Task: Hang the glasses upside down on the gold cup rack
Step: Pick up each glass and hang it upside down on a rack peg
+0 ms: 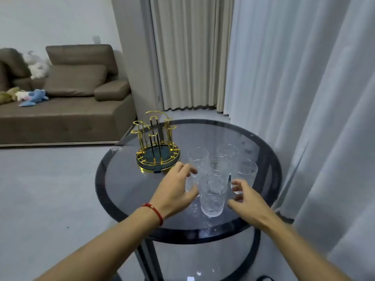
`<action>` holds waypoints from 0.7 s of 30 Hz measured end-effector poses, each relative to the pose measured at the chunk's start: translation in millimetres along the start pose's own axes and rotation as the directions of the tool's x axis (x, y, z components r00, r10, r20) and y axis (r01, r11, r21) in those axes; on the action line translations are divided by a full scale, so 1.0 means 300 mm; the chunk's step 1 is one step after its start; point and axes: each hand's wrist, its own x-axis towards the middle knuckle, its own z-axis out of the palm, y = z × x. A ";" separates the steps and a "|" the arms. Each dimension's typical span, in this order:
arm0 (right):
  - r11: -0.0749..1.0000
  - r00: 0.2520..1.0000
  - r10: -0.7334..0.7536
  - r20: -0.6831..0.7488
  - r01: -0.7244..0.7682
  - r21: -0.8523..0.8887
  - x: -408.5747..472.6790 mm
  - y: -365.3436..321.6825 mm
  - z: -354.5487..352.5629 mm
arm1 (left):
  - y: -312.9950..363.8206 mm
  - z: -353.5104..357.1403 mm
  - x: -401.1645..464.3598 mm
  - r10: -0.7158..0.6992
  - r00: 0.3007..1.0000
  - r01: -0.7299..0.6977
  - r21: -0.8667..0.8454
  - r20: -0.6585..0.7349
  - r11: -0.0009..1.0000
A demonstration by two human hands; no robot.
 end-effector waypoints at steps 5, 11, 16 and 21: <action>0.999 0.992 -0.041 0.123 0.041 0.001 -0.010 -0.047 0.102 | 0.022 0.086 -0.038 -0.044 0.999 0.038 -0.207 -0.024 0.978; 0.980 0.978 -0.197 -0.065 0.196 -0.022 -0.039 -0.076 0.100 | 0.042 0.095 -0.047 -0.076 0.989 0.031 -0.330 -0.124 0.943; 0.924 0.901 -0.380 -0.207 0.378 -0.053 -0.032 -0.240 0.050 | 0.090 0.015 0.042 -0.081 0.973 -0.053 -0.556 -0.214 0.829; 0.907 0.949 -0.292 -0.121 0.315 0.280 0.102 -0.462 0.017 | -0.003 -0.047 0.178 -0.436 0.892 -0.037 -0.981 -0.117 0.190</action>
